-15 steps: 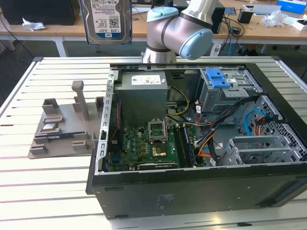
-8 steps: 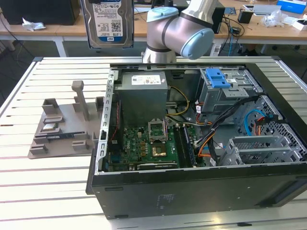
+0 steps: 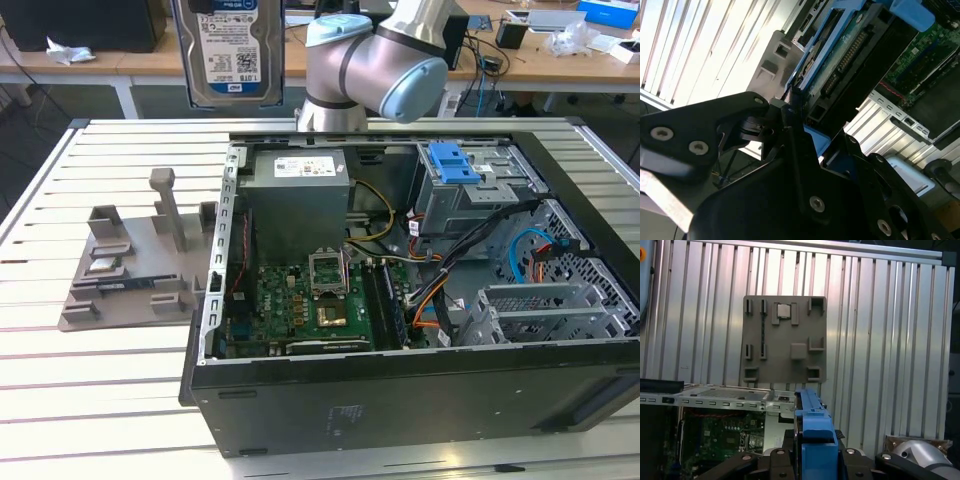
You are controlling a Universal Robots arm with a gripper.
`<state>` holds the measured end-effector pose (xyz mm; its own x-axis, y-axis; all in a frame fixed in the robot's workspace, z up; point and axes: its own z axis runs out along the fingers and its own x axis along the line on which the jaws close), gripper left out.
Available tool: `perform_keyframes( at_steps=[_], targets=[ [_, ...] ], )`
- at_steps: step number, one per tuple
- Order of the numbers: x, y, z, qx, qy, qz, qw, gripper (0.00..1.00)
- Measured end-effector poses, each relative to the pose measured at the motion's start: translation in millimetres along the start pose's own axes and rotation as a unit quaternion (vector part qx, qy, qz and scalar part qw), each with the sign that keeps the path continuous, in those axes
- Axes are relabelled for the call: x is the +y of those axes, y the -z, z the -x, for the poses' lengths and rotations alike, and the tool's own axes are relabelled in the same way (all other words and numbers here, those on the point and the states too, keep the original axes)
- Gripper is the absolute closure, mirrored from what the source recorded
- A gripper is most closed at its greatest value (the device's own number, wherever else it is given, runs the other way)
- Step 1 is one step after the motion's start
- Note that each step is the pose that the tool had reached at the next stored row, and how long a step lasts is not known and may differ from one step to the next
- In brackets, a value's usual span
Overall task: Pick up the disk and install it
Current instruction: 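Pick up the disk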
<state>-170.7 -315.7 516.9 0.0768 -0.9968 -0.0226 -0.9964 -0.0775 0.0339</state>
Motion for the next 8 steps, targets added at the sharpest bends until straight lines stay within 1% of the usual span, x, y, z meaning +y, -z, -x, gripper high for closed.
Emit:
perform_keyframes(
  at_steps=[8],
  targets=[
    [-4.9, -1.2, -4.0, 0.0000, 0.000, -0.0001, 1.0000, 0.63]
  ],
)
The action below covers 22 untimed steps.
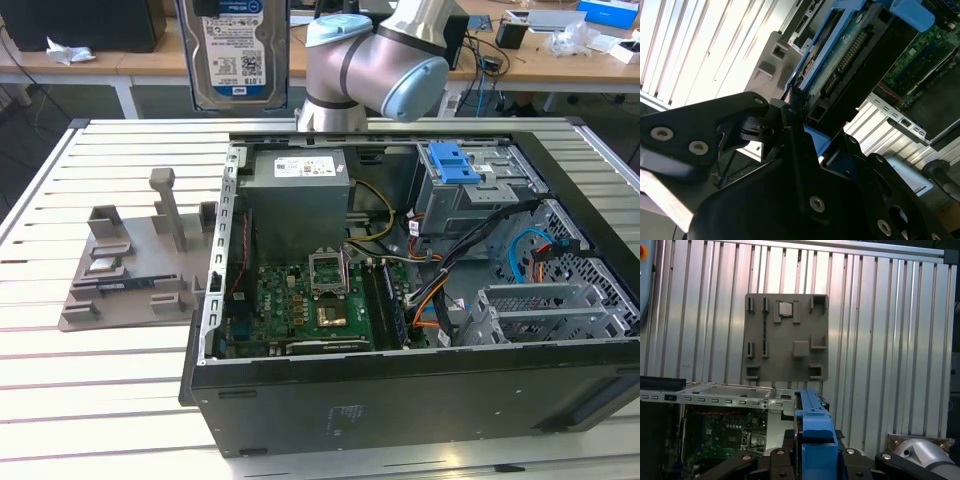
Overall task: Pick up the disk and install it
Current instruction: 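Pick up the disk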
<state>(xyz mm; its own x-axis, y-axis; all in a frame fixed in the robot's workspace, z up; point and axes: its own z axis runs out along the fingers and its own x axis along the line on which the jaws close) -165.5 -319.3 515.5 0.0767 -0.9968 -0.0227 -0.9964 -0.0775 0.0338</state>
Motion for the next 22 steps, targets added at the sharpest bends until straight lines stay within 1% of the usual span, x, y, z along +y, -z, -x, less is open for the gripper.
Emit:
perform_keyframes(
  at_steps=[8, 11, 15, 18, 22],
  targets=[
    [-8.5, -1.8, -1.5, 0.0001, 0.000, 0.0001, 1.0000, 0.63],
    [-14.2, -2.6, -2.1, 0.0001, 0.000, 0.0001, 1.0000, 0.63],
    [-18.7, -3.3, -2.5, 0.0001, 0.000, 0.0001, 1.0000, 0.63],
    [-24.4, -4.2, -3.0, 0.0001, 0.000, 0.0001, 1.0000, 0.63],
    [-27.9, -4.9, -3.5, 0.0001, 0.000, 0.0001, 1.0000, 0.63]
  ],
)
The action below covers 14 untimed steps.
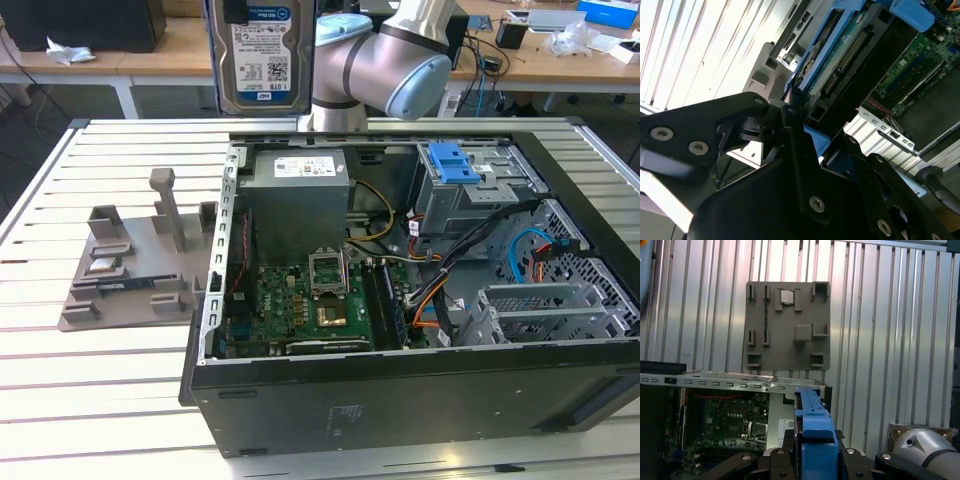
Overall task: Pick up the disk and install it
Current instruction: 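Pick up the disk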
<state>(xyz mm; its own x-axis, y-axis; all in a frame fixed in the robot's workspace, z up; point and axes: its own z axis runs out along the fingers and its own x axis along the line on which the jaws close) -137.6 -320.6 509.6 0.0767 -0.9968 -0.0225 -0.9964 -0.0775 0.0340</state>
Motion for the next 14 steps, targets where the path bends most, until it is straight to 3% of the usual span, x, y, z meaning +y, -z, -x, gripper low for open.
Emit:
perform_keyframes(
  at_steps=[14],
  targets=[
    [-10.7, -2.8, -1.4, 0.0001, 0.000, 0.0000, 1.0000, 0.63]
  ],
)
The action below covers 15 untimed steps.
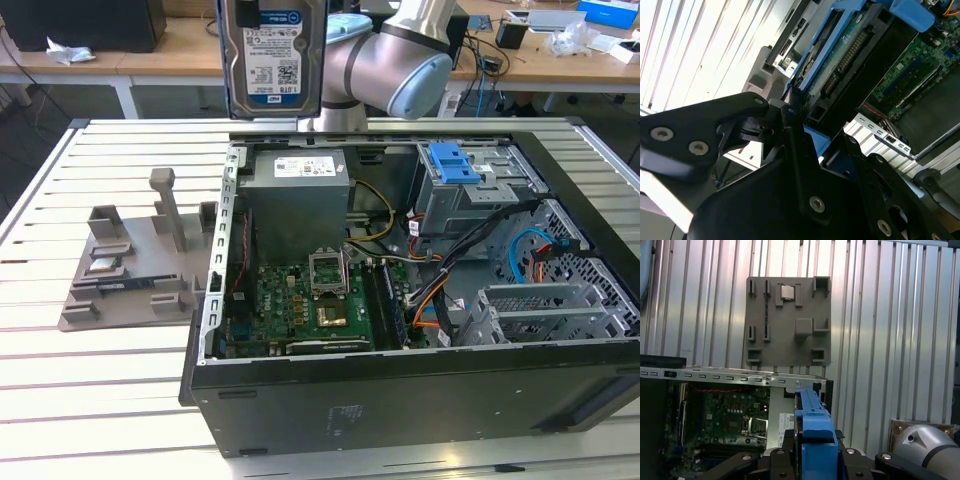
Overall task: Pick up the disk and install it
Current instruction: 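Pick up the disk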
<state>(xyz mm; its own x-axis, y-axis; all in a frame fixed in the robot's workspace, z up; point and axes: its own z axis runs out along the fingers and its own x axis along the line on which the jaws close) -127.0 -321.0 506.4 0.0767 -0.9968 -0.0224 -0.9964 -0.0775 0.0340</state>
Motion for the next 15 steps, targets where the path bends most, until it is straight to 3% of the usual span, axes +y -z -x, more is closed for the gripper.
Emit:
perform_keyframes(
  at_steps=[15],
  targets=[
    [-7.5, -3.4, -2.1, 0.0001, 0.000, 0.0001, 1.0000, 0.63]
  ],
)
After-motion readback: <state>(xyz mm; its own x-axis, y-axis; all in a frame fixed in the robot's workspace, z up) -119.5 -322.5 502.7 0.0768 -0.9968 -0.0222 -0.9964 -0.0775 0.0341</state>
